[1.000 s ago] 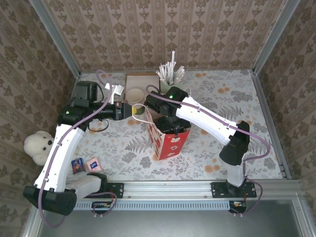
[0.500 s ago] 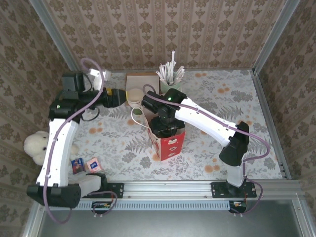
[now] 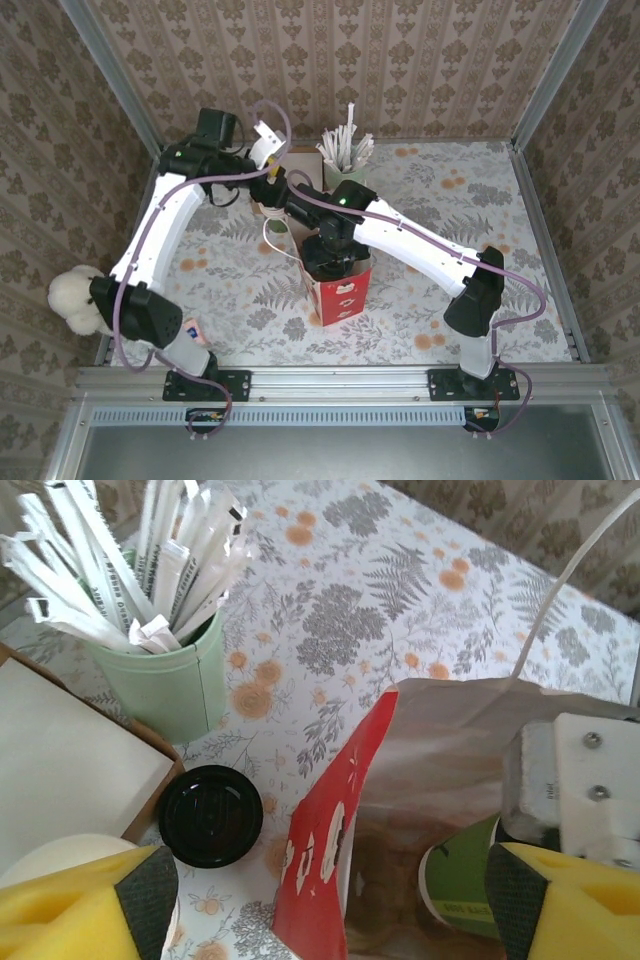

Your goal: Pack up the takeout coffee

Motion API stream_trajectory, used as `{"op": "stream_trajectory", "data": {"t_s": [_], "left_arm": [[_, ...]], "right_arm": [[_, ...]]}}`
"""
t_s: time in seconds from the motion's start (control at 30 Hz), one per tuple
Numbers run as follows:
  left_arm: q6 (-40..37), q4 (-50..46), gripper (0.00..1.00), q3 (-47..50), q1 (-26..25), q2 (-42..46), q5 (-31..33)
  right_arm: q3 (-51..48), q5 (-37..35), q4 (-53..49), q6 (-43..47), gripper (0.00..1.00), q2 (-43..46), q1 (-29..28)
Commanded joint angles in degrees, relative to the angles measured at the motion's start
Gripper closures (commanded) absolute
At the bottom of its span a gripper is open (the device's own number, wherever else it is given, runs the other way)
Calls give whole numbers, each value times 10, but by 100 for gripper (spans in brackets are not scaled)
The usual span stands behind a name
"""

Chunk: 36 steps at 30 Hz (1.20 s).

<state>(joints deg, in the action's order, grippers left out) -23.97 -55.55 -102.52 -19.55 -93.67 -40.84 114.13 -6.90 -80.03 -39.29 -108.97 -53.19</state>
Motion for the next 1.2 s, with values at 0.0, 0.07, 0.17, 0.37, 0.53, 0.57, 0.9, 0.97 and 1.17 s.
{"op": "stream_trajectory", "data": {"t_s": [0.0, 0.07, 0.17, 0.37, 0.53, 0.57, 0.9, 0.97, 1.17], "left_arm": [[-103, -107, 17, -54, -12, -49, -25], [-125, -127, 18, -76, -18, -72, -35], [-141, -138, 23, -81, -19, -90, -59], [-161, -136, 37, -91, -27, -115, -77], [-139, -101, 52, -78, -28, -118, -70], [-139, -97, 56, -74, -28, -117, -72], [-123, -98, 100, -74, -21, -116, -100], [-114, -97, 100, -73, -21, -114, -98], [-63, -75, 100, -65, -21, -106, -60]], "right_arm": [[-7, -5, 8, -11, 28, 8, -5], [-7, -2, 11, -13, 28, 6, -7], [-10, -2, 14, -16, 28, 6, -10], [-16, 0, 18, -18, 28, 6, -14], [-20, 1, 16, -22, 28, 11, -15], [-20, 2, 13, -25, 28, 12, -14], [-12, 37, -17, -30, 28, -13, -12], [-7, 38, -24, -28, 28, -18, -12], [-10, 37, -41, -30, 29, -31, -13]]}}
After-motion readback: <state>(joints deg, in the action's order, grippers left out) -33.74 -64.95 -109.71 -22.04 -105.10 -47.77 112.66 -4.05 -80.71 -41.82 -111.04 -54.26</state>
